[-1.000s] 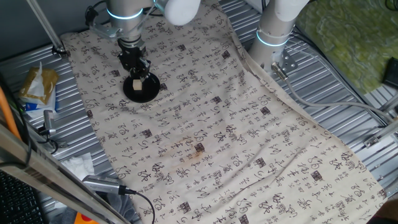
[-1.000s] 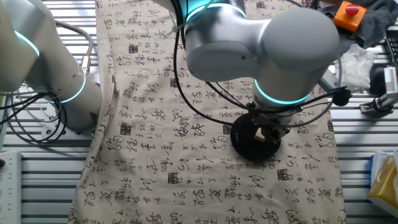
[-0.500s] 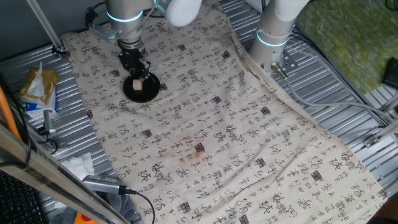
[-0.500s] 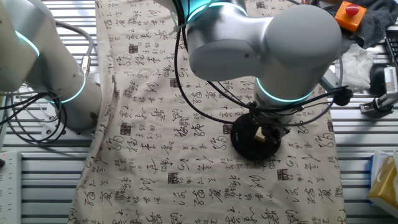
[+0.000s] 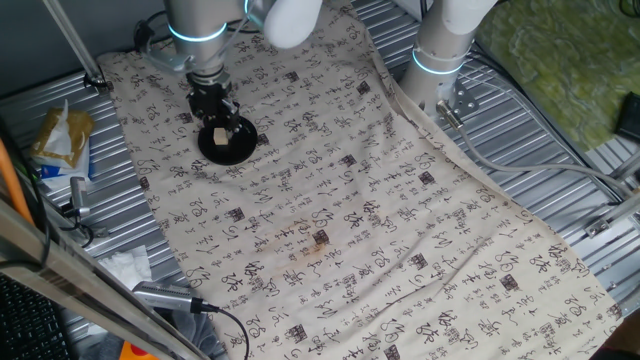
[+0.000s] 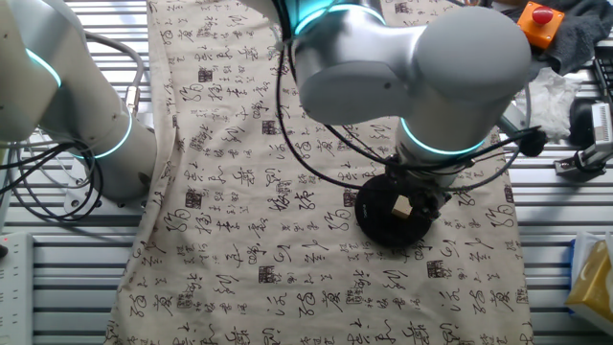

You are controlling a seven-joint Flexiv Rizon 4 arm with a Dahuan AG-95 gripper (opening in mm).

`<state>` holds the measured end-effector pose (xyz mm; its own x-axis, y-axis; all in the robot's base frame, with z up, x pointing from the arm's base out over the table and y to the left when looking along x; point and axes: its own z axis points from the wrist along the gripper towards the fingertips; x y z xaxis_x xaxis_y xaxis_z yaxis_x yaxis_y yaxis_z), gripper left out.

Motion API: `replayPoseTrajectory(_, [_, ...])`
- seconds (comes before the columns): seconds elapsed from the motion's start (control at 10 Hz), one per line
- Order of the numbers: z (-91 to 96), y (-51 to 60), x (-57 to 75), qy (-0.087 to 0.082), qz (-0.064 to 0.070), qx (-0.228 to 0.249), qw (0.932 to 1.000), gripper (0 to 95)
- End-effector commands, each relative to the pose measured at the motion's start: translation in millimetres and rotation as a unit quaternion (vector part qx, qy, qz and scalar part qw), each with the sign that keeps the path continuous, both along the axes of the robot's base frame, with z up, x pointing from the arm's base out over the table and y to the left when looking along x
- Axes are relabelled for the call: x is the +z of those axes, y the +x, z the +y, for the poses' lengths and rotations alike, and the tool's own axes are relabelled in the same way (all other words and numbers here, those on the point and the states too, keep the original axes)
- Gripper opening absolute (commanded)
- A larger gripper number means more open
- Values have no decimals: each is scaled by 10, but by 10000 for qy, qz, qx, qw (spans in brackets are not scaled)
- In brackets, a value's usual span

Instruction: Remove the object from the scale

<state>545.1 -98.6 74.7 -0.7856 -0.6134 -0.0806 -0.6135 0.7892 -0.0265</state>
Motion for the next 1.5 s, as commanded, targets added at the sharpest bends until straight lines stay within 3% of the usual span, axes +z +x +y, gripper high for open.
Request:
replayPoseTrajectory(0.1, [2, 6, -39, 66, -21, 376, 9993, 570])
replayPoseTrajectory(0.5, [-21, 19, -121, 32, -30, 691, 9976, 570])
replayPoseTrajectory(1.1, [-45, 36, -233, 17, -15, 727, 9974, 570])
replayPoseTrajectory(1.4, [-44, -11, -273, 8, -18, 686, 9976, 570])
replayPoseTrajectory(1.5, [-42, -36, -291, 13, -20, 624, 9980, 380])
